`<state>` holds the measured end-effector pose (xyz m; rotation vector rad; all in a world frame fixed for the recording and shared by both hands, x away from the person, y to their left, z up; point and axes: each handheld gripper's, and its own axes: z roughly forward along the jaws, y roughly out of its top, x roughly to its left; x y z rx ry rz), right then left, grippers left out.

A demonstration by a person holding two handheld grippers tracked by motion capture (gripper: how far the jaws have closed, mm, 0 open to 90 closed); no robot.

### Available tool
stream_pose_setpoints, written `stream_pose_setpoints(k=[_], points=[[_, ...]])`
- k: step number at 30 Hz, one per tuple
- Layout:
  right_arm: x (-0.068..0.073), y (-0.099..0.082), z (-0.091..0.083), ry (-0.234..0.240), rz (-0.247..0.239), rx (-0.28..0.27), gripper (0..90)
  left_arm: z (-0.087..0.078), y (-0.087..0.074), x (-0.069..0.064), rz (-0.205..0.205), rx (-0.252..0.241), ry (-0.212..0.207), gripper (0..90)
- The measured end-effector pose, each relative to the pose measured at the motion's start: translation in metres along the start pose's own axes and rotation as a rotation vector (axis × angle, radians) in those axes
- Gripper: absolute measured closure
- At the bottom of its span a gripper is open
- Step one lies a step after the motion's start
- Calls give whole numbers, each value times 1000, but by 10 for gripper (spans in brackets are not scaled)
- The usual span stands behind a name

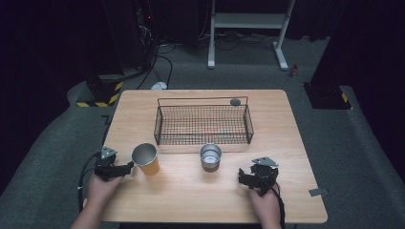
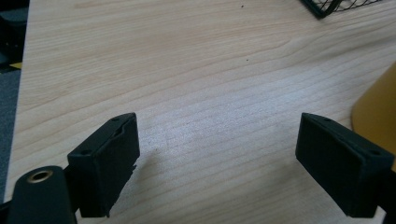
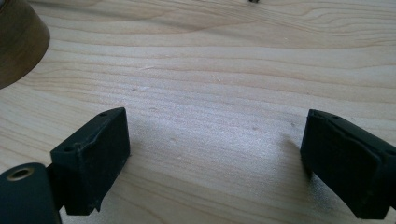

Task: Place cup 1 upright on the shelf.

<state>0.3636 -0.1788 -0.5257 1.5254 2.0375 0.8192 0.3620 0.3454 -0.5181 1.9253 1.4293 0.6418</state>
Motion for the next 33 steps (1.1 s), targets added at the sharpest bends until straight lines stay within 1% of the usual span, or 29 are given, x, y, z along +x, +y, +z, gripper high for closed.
stream_pose_setpoints(k=[3, 4, 6, 9, 10, 11, 13, 14, 16, 17, 18, 19, 20, 25, 27, 29, 32, 33], points=[[0, 0, 0, 0, -3, -1, 80, -3, 0, 0, -1, -15, -6, 140], [0, 0, 0, 0, -2, -1, 80, -5, 1, 1, -11, -25, -15, 140], [0, 0, 0, 1, -4, -1, 80, -7, 2, 2, -15, -33, -30, 140], [0, 0, 0, 1, -4, -1, 80, -11, 4, 4, -10, -35, -49, 140], [0, 0, 0, 1, -4, -1, 80, -12, 4, 4, -9, -39, -51, 140], [0, 0, 0, 1, -6, -1, 80, -14, 4, 3, -16, -51, -60, 140], [0, 0, 0, 2, -4, 0, 80, -16, 5, 3, -11, -56, -65, 140], [0, 0, 0, 2, -6, -1, 80, -16, 5, 2, -16, -61, -67, 139], [0, 0, 0, 2, -6, -1, 81, -19, 6, 1, -5, -68, -67, 138], [0, 0, 0, 2, -6, -1, 81, -21, 7, 1, -5, -76, -70, 138], [0, 0, 0, 2, -6, -1, 81, -22, 8, 0, -15, -79, -75, 138], [0, 0, 0, 1, -7, -1, 81, -23, 9, 0, -6, -84, -73, 139], [0, 0, 0, 1, -7, -1, 81, -25, 9, -1, -11, -87, -78, 138], [0, 0, 0, 2, -6, -1, 81, -33, 12, -4, -6, -126, -82, 138], [0, 0, 0, 2, -7, -1, 81, -34, 13, -5, -5, -134, -82, 138], [0, 0, 0, 1, -7, -1, 81, -38, 14, -6, 7, -138, -92, 133], [0, 0, 0, 1, -7, -1, 81, -41, 16, -6, 9, -143, -95, 124], [0, 0, 0, 2, -7, -1, 81, -42, 16, -6, 3, -145, -96, 121]])
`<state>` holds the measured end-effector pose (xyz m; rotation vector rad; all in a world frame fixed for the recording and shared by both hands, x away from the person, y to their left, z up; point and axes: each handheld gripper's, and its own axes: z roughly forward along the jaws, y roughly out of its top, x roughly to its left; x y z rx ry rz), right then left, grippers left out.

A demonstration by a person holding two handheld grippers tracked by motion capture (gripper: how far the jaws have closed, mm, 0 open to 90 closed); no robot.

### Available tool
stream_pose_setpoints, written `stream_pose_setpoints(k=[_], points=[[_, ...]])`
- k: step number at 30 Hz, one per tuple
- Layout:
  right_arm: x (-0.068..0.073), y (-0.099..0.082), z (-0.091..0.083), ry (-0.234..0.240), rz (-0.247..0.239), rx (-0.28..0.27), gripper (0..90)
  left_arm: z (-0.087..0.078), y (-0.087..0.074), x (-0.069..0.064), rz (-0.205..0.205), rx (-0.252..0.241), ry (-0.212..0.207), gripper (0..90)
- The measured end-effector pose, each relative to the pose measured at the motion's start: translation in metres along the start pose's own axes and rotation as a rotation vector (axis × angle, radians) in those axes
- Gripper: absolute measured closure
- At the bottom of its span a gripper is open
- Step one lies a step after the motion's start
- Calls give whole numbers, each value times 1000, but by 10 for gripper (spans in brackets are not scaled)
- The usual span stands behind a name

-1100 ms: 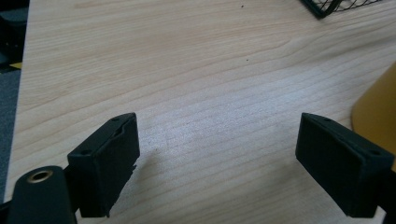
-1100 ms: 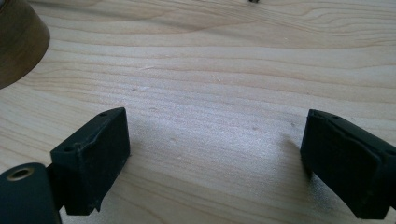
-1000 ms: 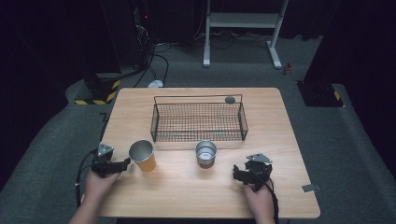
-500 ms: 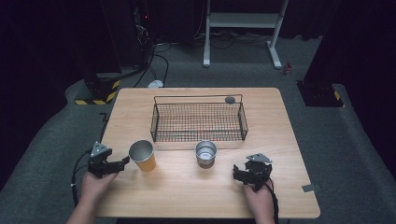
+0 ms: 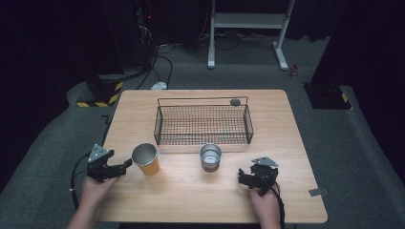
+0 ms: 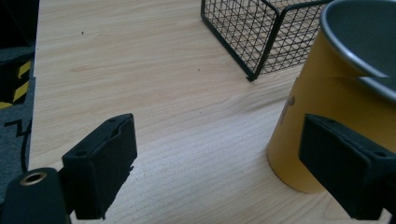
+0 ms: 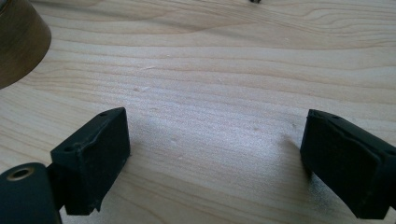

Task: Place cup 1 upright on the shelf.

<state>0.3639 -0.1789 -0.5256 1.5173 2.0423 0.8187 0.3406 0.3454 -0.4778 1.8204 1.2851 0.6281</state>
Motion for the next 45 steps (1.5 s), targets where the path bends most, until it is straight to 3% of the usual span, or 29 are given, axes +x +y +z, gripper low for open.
stream_pose_setpoints(k=[11, 19, 26, 45], points=[[0, 0, 0, 3, -3, -1, 81, -16, 12, -7, 23, -51, -9, 90], [1, 0, 0, 3, -2, -1, 81, -24, 17, -11, 15, -90, -20, 69], [1, 0, 0, 3, -2, -1, 81, -28, 20, -18, 13, -125, -53, 51], [1, 0, 0, 7, -3, 0, 81, -13, 22, -52, 92, -119, -91, 0]])
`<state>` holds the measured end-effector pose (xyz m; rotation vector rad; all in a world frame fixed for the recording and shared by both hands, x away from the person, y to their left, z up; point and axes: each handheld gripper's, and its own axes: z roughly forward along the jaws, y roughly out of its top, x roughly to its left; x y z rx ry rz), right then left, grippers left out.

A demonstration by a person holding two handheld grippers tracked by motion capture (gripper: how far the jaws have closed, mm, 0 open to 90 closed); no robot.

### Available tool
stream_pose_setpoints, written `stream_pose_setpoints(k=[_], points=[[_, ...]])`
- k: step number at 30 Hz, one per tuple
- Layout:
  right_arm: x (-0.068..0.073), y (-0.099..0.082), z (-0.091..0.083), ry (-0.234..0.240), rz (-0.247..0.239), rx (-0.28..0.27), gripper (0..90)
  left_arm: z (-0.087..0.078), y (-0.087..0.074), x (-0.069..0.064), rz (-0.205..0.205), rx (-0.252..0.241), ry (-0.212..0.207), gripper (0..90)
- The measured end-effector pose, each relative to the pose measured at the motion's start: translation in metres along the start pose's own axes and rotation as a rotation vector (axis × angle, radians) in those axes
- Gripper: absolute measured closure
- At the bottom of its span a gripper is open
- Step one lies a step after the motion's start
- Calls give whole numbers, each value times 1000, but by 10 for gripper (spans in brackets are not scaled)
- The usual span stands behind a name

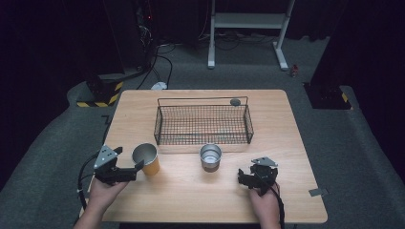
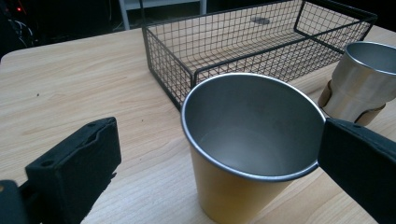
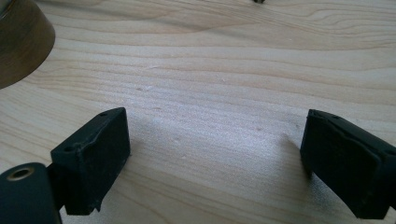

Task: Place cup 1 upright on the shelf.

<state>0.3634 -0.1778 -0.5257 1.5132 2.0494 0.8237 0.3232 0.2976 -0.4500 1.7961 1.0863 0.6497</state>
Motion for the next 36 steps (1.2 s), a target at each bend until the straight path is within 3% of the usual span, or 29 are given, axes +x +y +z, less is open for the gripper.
stream_pose_setpoints(k=[13, 36], points=[[0, 0, 0, 1, 0, 0, 81, 17, -2, -14, 18, -1, -25, 0], [0, 0, 0, 3, -3, 0, 81, 40, -15, -15, -4, 24, -21, 6]])
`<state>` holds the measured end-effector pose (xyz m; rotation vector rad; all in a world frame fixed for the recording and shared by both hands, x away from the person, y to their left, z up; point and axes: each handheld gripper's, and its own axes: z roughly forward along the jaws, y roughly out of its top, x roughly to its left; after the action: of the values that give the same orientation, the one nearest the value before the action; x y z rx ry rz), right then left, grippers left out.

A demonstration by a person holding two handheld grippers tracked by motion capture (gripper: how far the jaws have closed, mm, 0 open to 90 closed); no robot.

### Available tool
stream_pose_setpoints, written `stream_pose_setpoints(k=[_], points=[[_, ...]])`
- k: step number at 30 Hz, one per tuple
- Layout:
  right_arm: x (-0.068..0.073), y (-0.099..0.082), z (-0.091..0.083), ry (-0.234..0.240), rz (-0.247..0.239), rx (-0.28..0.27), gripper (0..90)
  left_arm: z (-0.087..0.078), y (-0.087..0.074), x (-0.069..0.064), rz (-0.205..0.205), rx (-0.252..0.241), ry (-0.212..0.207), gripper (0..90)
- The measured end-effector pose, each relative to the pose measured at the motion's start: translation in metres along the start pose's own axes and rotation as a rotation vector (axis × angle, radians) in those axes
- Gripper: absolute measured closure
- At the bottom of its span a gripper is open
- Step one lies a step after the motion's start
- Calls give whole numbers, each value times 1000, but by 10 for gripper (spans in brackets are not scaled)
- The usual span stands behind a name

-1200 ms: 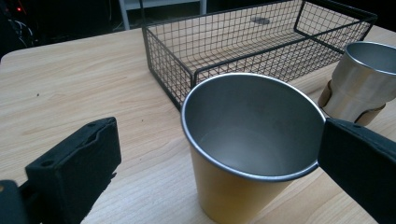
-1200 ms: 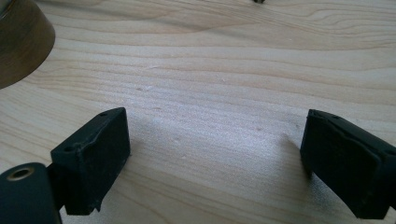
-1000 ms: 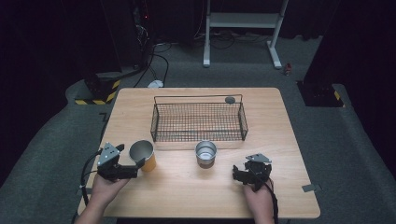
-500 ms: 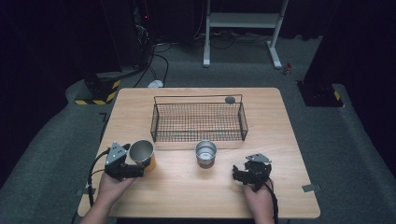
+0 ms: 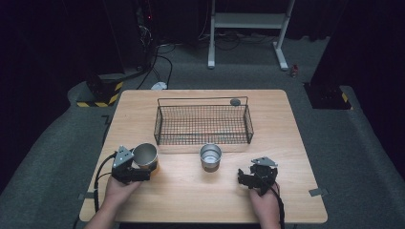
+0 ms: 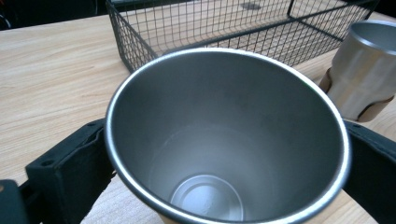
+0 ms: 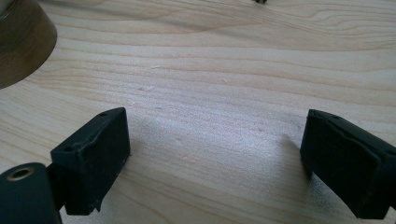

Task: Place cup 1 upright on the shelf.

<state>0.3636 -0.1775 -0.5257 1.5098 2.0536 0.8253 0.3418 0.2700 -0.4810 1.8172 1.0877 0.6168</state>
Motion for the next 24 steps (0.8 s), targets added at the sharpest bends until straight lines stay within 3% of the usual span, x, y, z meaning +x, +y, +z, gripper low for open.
stream_pose_setpoints(k=[12, 21, 24], points=[[0, 0, 0, 0, 0, 0, 81, 5, -3, -2, -7, 15, -7, 18], [0, 0, 0, 2, -3, -1, 81, 1, -3, -1, -23, -16, 7, 98], [0, 0, 0, 2, -3, 0, 81, 0, -3, -2, -6, -33, 12, 127]])
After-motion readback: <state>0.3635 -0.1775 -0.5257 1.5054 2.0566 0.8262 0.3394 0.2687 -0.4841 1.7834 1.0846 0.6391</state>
